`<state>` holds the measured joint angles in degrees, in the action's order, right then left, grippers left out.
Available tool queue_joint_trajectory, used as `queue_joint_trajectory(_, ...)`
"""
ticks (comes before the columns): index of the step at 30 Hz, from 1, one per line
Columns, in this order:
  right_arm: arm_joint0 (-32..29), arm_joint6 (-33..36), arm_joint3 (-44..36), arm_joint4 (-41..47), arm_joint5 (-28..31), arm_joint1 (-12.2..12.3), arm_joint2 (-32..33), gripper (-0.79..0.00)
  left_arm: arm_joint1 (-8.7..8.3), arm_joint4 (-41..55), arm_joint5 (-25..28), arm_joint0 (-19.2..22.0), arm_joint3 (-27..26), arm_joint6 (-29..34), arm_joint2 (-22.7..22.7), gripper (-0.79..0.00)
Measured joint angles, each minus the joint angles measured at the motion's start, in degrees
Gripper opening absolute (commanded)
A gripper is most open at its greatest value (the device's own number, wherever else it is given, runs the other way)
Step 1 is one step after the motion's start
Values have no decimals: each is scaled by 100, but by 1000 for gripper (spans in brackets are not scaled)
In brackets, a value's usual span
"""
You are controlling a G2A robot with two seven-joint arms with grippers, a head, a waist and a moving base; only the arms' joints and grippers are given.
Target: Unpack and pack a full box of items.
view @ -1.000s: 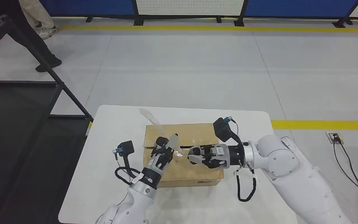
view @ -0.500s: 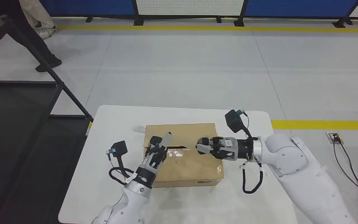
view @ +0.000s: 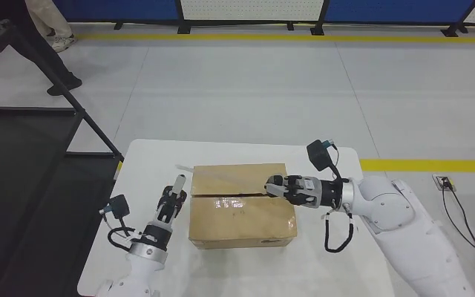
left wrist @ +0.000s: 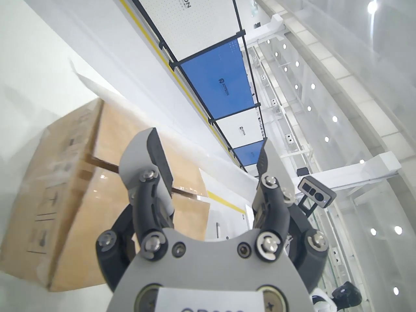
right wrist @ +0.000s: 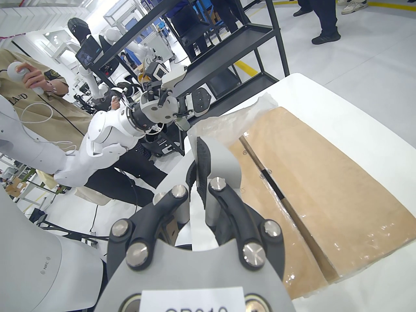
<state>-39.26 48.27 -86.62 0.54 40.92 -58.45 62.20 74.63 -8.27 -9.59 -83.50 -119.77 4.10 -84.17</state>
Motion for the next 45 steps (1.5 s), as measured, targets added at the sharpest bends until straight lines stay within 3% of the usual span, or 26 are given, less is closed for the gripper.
queue_joint_trajectory(5,0,1,0,0,1,0,-1,-785,-91,883,202,-279,268,895,-1071,-215)
queue_joint_trajectory(6,0,1,0,0,1,0,-1,-785,-116,1009,224,-306,351,1155,-1263,-157)
queue_joint_trajectory(7,0,1,0,0,1,0,-1,-785,-144,1097,243,-326,441,1416,-1455,-34)
queue_joint_trajectory(10,0,1,0,0,1,0,-1,-785,-223,955,241,-388,663,2101,-1923,0)
queue_joint_trajectory(20,-2,-18,-81,-56,27,-2,-10,-785,-223,928,235,-386,665,2090,-1914,0)
queue_joint_trajectory(25,242,149,-346,-239,494,-7,-61,-785,-224,1467,-88,-97,816,2141,-1918,0)
queue_joint_trajectory(29,605,417,-265,-34,1131,3,-217,-785,-276,1931,-612,283,1088,2609,-2045,0)
queue_joint_trajectory(35,1217,-198,-411,-567,1700,179,-825,-785,-403,2116,-1085,714,1568,3707,-2114,0)
queue_joint_trajectory(38,1541,-204,-649,-663,1715,310,-1116,-785,-470,2159,-1185,859,1774,4224,-2163,0)
queue_joint_trajectory(45,2145,-198,-1228,-819,1708,633,-1638,-785,-548,2408,-1120,979,1957,4598,-2165,0)
